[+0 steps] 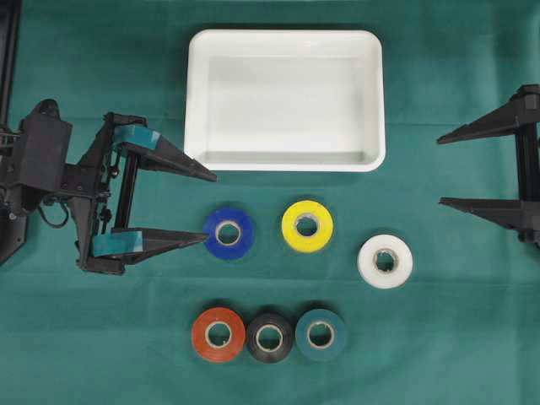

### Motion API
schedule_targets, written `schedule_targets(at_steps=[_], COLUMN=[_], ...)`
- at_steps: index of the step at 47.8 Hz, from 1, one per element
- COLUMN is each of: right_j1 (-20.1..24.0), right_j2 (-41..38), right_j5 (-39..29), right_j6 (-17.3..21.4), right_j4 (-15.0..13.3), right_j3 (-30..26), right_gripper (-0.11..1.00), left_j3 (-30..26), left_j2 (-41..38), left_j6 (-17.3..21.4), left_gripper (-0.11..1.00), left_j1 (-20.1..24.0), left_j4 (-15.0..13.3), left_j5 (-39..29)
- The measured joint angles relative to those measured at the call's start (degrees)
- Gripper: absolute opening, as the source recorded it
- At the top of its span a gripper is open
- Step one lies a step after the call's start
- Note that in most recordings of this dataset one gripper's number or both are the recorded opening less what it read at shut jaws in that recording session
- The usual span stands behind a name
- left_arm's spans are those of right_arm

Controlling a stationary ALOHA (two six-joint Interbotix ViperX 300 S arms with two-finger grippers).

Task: Pick up the tape from a random location and place it into the white case.
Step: 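Move the left gripper over the blue tape roll and lower it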

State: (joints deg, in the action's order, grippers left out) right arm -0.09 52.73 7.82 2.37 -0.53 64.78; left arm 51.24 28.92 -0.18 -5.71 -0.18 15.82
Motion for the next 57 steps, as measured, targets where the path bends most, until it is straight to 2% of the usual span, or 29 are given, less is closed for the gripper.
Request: schedule_targets(at_steps=[6,12,25,40,46,57], right_j1=[0.0,0.0,0.0,0.0,0.0,0.0], right_j2=[0.0,0.0,0.0,-0.1,-0.3,-0.7], right_j5=[-0.2,-0.5,-1.1,-2.4,-2.4,-2.5], right_j6=[0.0,0.0,0.0,0.0,0.0,0.0], right_j4=[-0.1,0.0,-0.1,-0.1,-0.1,-0.1], right_j3=[0.0,0.0,-0.1,-0.4,-0.4,-0.4], right_gripper=[0.92,0.92,0.92,0.92,0.92,0.92], left_j3=[-1.0,-3.8,-14.7,-24.1,-26.5,-27.2], left_j2=[-0.2,-1.6,-8.3,-15.9,-17.7,-18.1], left_j6=[-0.1,-0.7,-0.8,-6.2,-6.2,-6.2], left_gripper=[0.99,0.99,0.99,0.99,0.99,0.99], left_j1=[-0.1,-0.1,-0.2,-0.4,-1.1,-1.7], left_j4=[0.0,0.0,0.0,0.0,0.0,0.2], left_j5=[-2.8,-9.3,-32.3,-56.0,-60.2,-60.9])
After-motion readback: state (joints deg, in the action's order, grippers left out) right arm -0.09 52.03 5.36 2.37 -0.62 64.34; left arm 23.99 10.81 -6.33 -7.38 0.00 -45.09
